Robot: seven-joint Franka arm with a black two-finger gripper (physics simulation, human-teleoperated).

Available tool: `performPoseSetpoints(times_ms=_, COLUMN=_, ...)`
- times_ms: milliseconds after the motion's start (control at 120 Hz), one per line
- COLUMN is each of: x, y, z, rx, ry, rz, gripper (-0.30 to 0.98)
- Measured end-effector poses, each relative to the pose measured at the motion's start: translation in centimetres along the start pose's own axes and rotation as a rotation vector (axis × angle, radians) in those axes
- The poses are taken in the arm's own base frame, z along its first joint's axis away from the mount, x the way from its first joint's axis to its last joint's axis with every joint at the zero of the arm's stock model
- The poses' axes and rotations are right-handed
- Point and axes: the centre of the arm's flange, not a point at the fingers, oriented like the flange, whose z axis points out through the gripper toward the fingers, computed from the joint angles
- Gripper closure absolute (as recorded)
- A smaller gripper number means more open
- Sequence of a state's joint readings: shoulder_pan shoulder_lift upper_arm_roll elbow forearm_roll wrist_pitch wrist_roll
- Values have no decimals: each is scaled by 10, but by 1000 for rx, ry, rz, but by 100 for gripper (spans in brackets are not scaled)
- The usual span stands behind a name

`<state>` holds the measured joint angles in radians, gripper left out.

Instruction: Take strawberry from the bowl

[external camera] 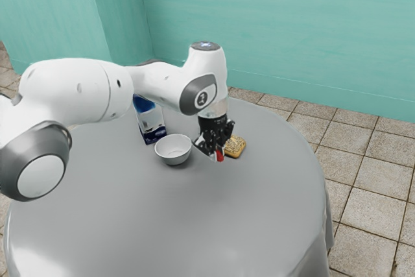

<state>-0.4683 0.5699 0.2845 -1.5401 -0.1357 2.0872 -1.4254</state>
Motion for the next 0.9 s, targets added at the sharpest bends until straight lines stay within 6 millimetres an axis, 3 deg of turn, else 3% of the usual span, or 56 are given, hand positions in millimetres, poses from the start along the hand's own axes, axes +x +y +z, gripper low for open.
performPoseSetpoints(times_ms=100, x=-14, y=2, z=22, rx=32, ry=4, rz=19, gripper=73)
performPoseSetpoints(times_ms=333, x=-41, y=9, z=39, rx=43, ry=-11, rz=57, gripper=72)
performPoseSetpoints(times_ms=567, x=-50, y=15, z=32, rx=12, ry=-19, rz=73, gripper=30)
performPoseSetpoints(times_ms=658, x=-63, y=10, z=-39, rx=-70, ry=-26, rz=107, gripper=20)
performPoseSetpoints(times_ms=742, x=-57, y=-4, z=-110, rx=-121, ry=-21, rz=155, gripper=14)
performPoseSetpoints(times_ms=808, x=-28, y=-21, z=-162, rx=-150, ry=0, rz=194, gripper=11)
performPoseSetpoints(times_ms=900, x=38, y=-51, z=-218, rx=-167, ry=37, rz=243, gripper=8)
